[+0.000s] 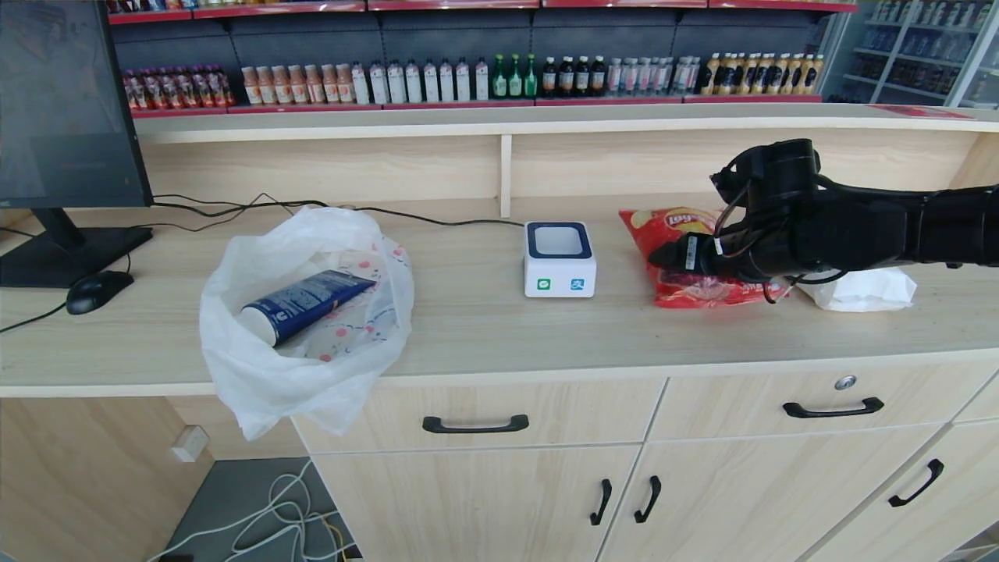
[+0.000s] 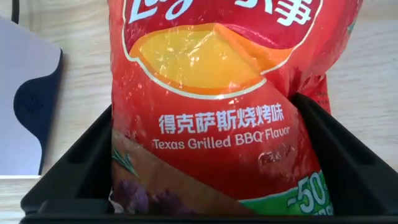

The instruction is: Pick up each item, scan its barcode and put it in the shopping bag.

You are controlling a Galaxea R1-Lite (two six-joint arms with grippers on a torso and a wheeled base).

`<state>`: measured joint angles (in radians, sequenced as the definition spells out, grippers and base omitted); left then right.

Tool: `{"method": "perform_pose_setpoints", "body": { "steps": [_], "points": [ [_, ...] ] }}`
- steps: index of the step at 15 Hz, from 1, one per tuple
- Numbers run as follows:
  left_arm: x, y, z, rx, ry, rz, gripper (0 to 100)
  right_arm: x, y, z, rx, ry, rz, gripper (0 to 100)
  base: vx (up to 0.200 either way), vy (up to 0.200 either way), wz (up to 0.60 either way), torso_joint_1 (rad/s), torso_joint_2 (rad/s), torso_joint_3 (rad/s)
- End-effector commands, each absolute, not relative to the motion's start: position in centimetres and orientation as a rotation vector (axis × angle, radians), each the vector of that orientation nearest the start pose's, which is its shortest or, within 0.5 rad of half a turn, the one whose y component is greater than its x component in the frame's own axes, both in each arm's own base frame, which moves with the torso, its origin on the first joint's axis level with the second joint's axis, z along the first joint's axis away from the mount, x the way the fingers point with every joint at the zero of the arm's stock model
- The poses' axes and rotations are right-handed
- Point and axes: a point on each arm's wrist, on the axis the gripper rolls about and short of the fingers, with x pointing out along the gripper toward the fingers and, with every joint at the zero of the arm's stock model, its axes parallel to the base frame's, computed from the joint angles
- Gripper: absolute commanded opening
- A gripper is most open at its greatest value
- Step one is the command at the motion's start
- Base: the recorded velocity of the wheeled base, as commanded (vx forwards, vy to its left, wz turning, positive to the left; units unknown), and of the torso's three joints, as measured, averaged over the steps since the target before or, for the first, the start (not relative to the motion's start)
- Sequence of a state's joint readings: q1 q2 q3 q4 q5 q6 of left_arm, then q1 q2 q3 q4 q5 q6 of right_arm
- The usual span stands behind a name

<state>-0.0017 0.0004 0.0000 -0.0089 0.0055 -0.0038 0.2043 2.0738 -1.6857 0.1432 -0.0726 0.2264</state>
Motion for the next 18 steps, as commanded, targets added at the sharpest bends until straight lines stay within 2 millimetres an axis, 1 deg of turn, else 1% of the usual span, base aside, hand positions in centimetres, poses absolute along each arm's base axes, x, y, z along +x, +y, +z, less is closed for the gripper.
{"method": "perform_pose_setpoints", "body": {
  "steps": [1,4,6,10,11,14,15,18],
  "points": [
    [-2.3,0.0,7.6,-0.005,-0.009,0.005,0,41.2,8.8,21.7,0.147,0.538,0.085,100,0.000,0.000,0.00,0.000,0.00,0.000],
    [-2.3,0.0,7.7,-0.005,-0.014,0.005,0,39.5,9.0,22.5,0.152,0.544,0.117,100,0.000,0.000,0.00,0.000,0.00,0.000],
    [-2.3,0.0,7.7,-0.005,-0.015,0.005,0,38.0,9.4,22.8,0.153,0.557,0.157,100,0.000,0.000,0.00,0.000,0.00,0.000],
    [-2.3,0.0,7.7,-0.003,-0.014,0.005,0,37.5,9.6,22.8,0.154,0.559,0.164,100,0.000,0.000,0.00,0.000,0.00,0.000],
    [-2.3,0.0,7.7,-0.003,-0.014,0.005,0,37.4,10.2,23.2,0.167,0.549,0.176,100,0.000,0.000,0.00,0.000,0.00,0.000],
    [-2.3,0.0,7.7,-0.003,-0.014,0.005,0,37.1,10.5,22.2,0.168,0.582,0.145,100,0.000,0.000,0.00,0.000,0.00,0.000],
    [-2.3,0.0,7.7,-0.003,-0.012,0.005,0,37.1,10.4,22.2,0.163,0.580,0.129,0,0.000,0.000,0.00,0.000,0.00,0.000],
    [-2.3,0.0,7.7,-0.003,-0.012,0.005,0,37.2,10.4,21.8,0.161,0.593,0.123,0,0.000,0.000,0.00,0.000,0.00,0.000]
  ]
}}
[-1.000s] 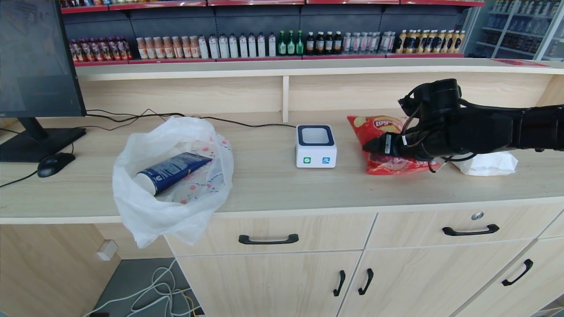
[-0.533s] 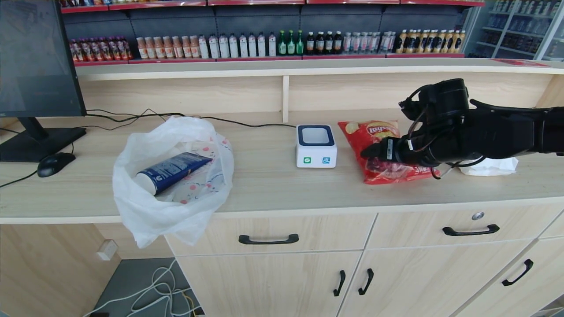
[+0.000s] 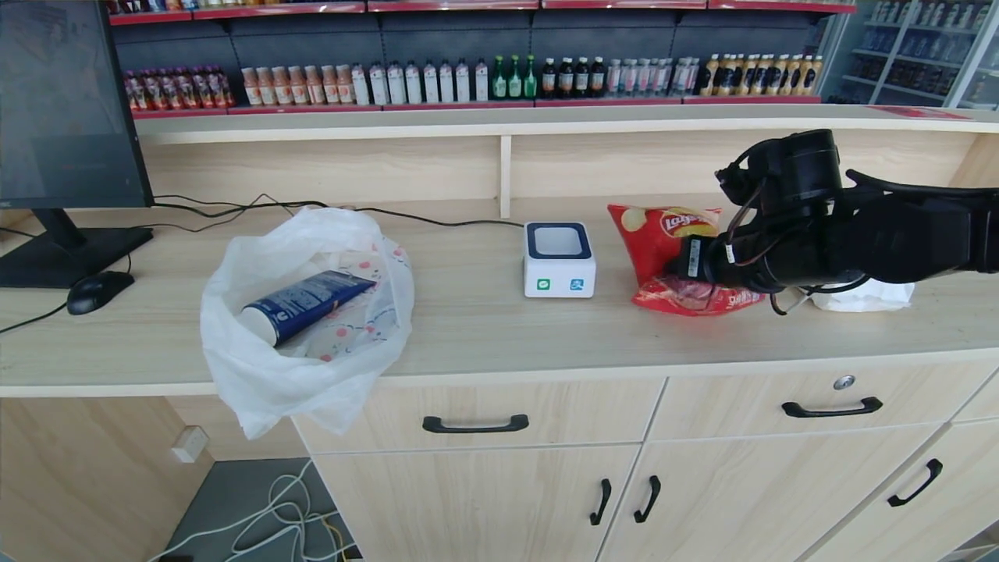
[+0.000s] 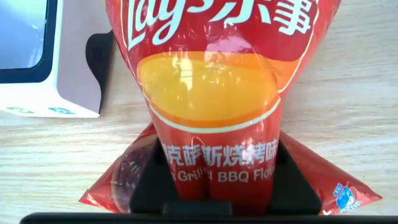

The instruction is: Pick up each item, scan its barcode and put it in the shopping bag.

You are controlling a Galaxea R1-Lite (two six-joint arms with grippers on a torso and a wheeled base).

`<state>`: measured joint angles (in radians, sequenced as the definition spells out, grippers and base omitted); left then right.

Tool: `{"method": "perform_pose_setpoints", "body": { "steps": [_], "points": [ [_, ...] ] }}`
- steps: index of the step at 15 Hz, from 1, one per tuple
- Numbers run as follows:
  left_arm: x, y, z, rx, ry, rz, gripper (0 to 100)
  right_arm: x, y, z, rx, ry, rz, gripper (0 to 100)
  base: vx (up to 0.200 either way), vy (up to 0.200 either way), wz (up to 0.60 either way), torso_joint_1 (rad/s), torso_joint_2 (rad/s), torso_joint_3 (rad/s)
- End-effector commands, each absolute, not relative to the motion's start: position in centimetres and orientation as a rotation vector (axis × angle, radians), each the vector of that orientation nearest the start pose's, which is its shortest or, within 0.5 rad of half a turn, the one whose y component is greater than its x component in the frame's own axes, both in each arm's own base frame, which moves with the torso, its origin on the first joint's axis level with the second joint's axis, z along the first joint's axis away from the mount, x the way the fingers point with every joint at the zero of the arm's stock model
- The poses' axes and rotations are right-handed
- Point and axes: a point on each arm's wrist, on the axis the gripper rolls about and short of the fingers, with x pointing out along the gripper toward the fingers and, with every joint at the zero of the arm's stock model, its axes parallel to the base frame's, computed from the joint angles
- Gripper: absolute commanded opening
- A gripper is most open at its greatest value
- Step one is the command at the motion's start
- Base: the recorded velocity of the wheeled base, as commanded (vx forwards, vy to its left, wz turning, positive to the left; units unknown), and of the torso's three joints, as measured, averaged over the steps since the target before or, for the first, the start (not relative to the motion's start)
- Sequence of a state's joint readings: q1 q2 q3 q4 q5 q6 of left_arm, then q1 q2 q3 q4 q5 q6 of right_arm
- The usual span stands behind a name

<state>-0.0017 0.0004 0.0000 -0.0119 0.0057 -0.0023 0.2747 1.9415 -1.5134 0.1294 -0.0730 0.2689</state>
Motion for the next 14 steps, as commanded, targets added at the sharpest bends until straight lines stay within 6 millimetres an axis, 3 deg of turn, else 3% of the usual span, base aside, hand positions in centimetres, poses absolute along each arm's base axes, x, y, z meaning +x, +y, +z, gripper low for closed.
{"method": "perform_pose_setpoints", "body": {
  "steps": [1,8,14],
  "points": [
    [-2.3,0.0,7.7,-0.003,-0.012,0.005,0,37.2,10.4,21.7,0.164,0.592,0.123,0,0.000,0.000,0.00,0.000,0.00,0.000],
    [-2.3,0.0,7.7,0.008,-0.011,0.003,0,36.7,10.2,23.2,0.177,0.533,0.130,0,0.000,0.000,0.00,0.000,0.00,0.000],
    [-2.3,0.0,7.6,0.008,-0.009,0.003,0,33.6,9.5,27.1,0.204,0.398,0.120,0,0.000,0.000,0.00,0.000,0.00,0.000]
  ]
}}
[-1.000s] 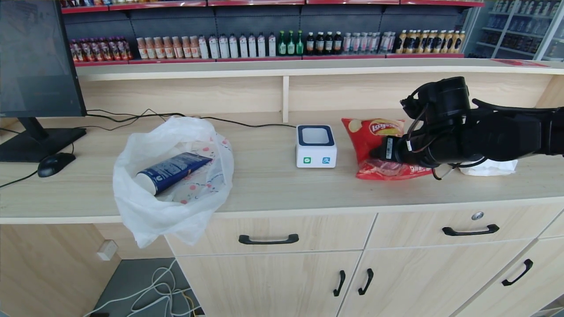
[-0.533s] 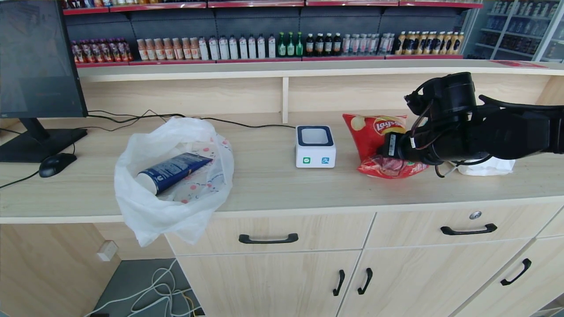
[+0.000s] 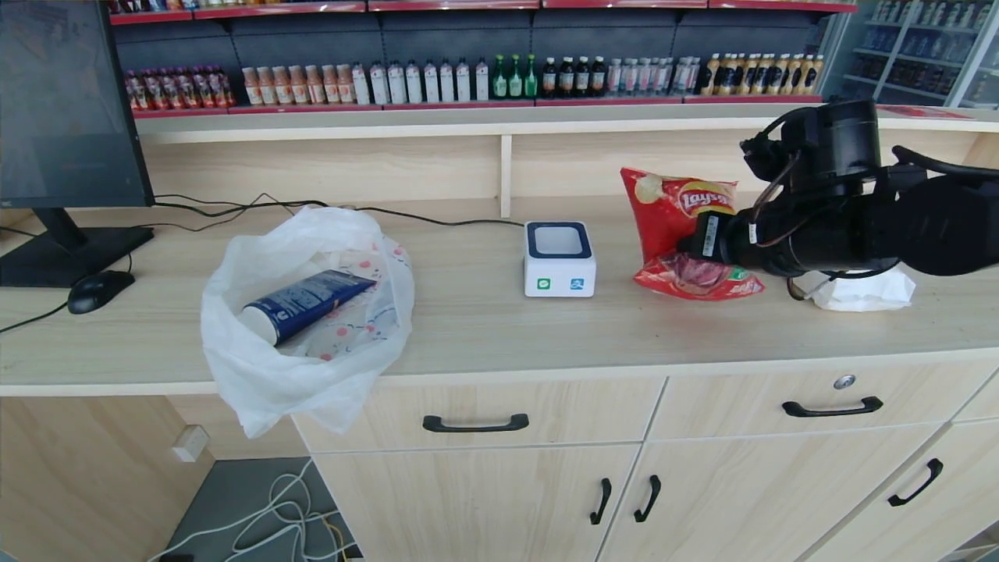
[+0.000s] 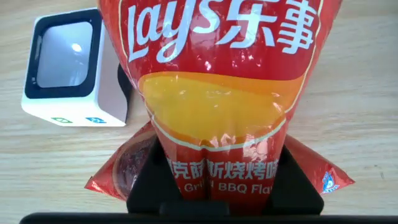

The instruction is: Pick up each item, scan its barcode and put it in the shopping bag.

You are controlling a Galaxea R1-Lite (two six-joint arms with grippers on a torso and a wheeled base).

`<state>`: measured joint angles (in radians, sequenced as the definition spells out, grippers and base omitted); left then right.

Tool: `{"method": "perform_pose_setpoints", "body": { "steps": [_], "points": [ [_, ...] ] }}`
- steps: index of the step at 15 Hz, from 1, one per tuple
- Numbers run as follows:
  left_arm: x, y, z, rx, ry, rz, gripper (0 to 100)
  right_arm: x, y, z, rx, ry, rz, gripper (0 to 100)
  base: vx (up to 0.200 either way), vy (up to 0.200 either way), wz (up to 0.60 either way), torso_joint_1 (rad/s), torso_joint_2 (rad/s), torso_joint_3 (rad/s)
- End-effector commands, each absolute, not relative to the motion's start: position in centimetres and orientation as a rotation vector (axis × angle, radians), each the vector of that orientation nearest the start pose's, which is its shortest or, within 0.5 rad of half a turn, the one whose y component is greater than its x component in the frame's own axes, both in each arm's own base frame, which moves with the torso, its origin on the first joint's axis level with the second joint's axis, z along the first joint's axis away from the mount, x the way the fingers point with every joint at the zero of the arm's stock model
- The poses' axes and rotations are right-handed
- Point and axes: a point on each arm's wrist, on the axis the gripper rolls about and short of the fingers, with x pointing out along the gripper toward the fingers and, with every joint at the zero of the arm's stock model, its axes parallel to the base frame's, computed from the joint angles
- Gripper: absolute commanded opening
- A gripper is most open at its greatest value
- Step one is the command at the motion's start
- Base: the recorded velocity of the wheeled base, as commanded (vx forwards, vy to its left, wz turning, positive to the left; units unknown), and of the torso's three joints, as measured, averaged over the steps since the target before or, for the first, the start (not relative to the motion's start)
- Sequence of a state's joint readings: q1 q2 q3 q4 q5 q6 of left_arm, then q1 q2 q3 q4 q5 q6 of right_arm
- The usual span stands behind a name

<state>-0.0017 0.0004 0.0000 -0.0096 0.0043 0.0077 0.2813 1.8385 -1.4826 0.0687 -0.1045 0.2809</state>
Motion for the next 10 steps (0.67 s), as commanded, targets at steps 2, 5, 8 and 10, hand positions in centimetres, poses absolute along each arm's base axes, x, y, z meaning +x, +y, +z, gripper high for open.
{"method": "perform_pose_setpoints", "body": {
  "steps": [2,5,8,10],
  "points": [
    [-2.3,0.0,7.7,0.008,-0.011,0.003,0,32.3,9.1,28.1,0.213,0.343,0.127,0,0.000,0.000,0.00,0.000,0.00,0.000],
    [-2.3,0.0,7.6,0.008,-0.009,0.003,0,28.4,9.5,28.9,0.201,0.271,0.173,0,0.000,0.000,0.00,0.000,0.00,0.000],
    [-2.3,0.0,7.6,0.008,-0.009,0.003,0,22.8,10.3,28.5,0.179,0.212,0.215,0,0.000,0.000,0.00,0.000,0.00,0.000],
    [-2.3,0.0,7.6,0.006,-0.009,0.003,0,18.7,9.9,27.2,0.127,0.173,0.239,0,0.000,0.000,0.00,0.000,0.00,0.000]
  ]
}}
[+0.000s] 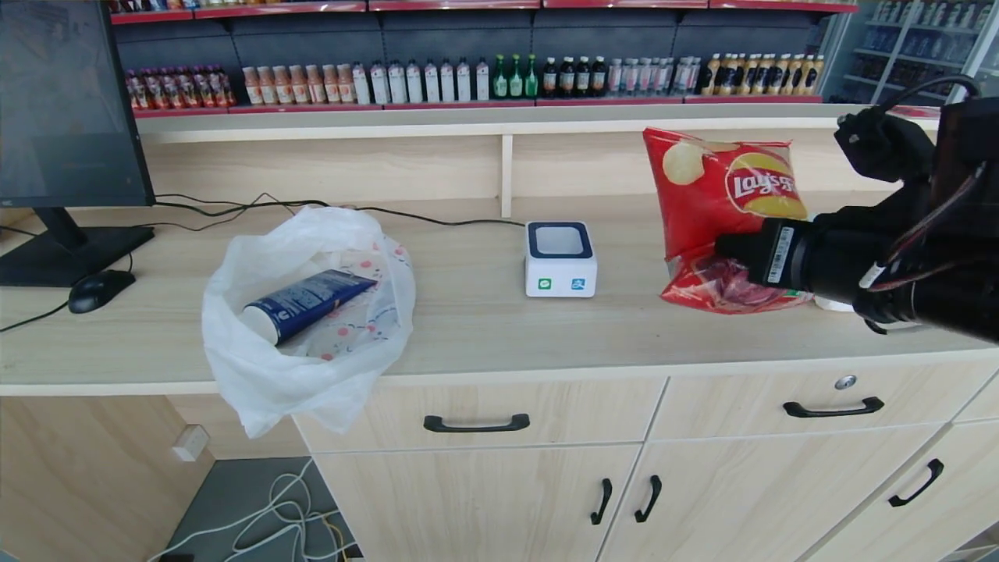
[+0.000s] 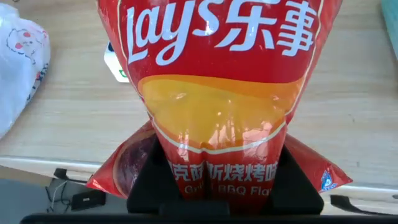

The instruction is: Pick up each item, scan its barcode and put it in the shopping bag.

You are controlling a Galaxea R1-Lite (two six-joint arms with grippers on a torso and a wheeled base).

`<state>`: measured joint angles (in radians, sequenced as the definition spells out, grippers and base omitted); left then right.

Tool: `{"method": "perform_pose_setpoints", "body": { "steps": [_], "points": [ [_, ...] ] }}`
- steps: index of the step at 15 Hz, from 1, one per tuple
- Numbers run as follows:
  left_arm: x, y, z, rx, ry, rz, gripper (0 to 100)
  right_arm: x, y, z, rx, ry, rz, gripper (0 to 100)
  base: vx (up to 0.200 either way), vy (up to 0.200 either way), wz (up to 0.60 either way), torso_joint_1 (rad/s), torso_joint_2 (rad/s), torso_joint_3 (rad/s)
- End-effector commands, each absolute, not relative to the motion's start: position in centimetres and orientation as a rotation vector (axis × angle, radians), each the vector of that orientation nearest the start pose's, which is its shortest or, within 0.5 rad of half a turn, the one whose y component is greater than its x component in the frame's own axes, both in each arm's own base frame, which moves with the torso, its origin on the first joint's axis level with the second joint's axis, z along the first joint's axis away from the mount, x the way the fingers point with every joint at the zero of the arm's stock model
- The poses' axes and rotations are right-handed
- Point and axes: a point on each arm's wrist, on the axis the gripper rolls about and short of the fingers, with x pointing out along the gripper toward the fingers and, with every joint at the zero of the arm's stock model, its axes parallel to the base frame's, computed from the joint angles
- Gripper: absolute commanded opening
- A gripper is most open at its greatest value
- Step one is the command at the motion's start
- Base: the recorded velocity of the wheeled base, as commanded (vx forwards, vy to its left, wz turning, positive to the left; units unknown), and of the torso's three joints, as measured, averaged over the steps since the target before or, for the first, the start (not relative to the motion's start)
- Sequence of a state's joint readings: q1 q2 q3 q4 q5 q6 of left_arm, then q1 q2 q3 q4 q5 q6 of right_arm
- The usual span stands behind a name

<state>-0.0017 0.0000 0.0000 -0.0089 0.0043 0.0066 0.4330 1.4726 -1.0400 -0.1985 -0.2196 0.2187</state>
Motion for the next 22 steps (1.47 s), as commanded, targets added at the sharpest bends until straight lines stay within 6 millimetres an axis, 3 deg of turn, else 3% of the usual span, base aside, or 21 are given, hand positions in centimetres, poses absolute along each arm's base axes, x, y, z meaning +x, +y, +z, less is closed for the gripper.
{"method": "perform_pose_setpoints", "body": {
  "steps": [1,5,8,11,17,22],
  "points": [
    [-2.3,0.0,7.6,0.008,-0.009,0.003,0,16.1,9.0,26.0,0.103,0.167,0.244,0,0.000,0.000,0.00,0.000,0.00,0.000],
    [-2.3,0.0,7.6,0.008,-0.009,0.003,0,11.5,6.5,24.5,0.062,0.102,0.229,0,0.000,0.000,0.00,0.000,0.00,0.000],
    [-2.3,0.0,7.6,0.008,-0.009,0.005,0,10.4,5.7,22.9,0.053,0.110,0.205,0,0.000,0.000,0.00,0.000,0.00,0.000],
    [-2.3,0.0,7.6,0.006,-0.009,0.003,0,10.4,5.8,23.4,0.123,0.081,0.243,0,0.000,0.000,0.00,0.000,0.00,0.000],
    [-2.3,0.0,7.6,0.008,-0.009,0.003,0,9.5,6.1,22.1,0.421,0.157,0.492,0,0.000,0.000,0.00,0.000,0.00,0.000],
    [-2.3,0.0,7.6,0.008,-0.009,0.005,0,12.8,9.2,22.7,0.740,0.141,0.605,0,0.000,0.000,0.00,0.000,0.00,0.000]
  ]
}}
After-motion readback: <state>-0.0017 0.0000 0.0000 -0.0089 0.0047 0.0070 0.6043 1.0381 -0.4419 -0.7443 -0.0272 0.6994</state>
